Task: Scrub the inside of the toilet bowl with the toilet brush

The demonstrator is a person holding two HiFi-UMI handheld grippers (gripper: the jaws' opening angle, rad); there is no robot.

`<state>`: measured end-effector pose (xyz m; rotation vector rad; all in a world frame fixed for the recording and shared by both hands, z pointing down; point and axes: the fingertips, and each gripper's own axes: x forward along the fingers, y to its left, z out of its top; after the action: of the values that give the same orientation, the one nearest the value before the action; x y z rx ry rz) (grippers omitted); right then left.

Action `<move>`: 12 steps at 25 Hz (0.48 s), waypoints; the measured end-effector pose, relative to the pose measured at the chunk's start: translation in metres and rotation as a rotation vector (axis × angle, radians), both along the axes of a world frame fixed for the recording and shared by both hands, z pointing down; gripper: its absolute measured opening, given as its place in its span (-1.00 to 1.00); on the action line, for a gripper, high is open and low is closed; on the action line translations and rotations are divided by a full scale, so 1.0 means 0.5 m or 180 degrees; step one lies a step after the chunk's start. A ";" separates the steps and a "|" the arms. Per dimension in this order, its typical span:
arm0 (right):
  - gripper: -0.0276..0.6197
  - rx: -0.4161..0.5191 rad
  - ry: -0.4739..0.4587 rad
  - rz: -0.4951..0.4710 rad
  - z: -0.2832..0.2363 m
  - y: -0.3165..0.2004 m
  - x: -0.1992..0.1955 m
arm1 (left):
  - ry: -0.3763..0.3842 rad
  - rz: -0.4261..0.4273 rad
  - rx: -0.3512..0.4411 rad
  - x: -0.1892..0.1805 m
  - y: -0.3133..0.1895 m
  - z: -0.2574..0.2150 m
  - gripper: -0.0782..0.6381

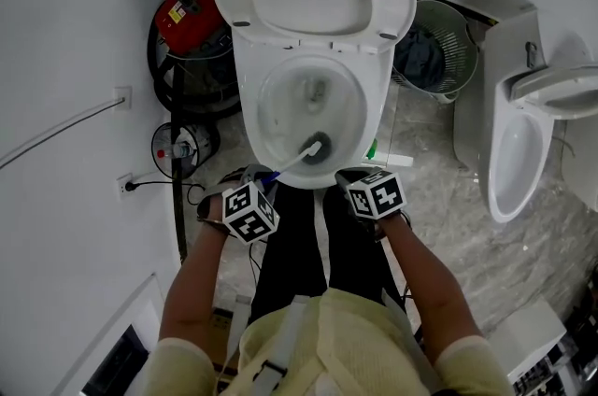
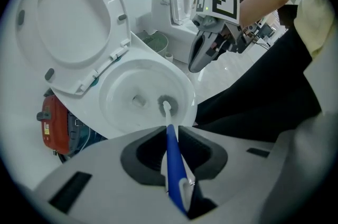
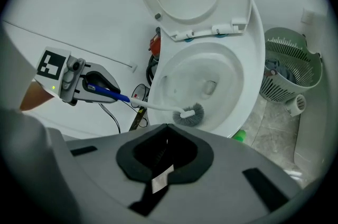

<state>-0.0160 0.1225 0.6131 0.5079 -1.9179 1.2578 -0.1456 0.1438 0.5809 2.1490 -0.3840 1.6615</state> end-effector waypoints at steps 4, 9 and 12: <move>-0.87 0.0000 0.0005 -0.0028 0.001 -0.001 -0.004 | -0.0150 0.0064 0.0035 -0.036 -0.002 0.004 -0.57; -0.87 -0.0025 0.0019 -0.0032 0.006 -0.001 -0.002 | -0.0289 0.0092 0.0048 -0.063 -0.012 0.007 -0.57; -0.87 -0.0035 0.0011 -0.0028 0.007 -0.001 -0.002 | -0.0393 0.0172 0.0078 -0.071 -0.020 0.011 -0.57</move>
<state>-0.0171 0.1220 0.6166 0.4952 -1.9074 1.2601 -0.1811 0.1337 0.5865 2.0974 -0.3867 1.8345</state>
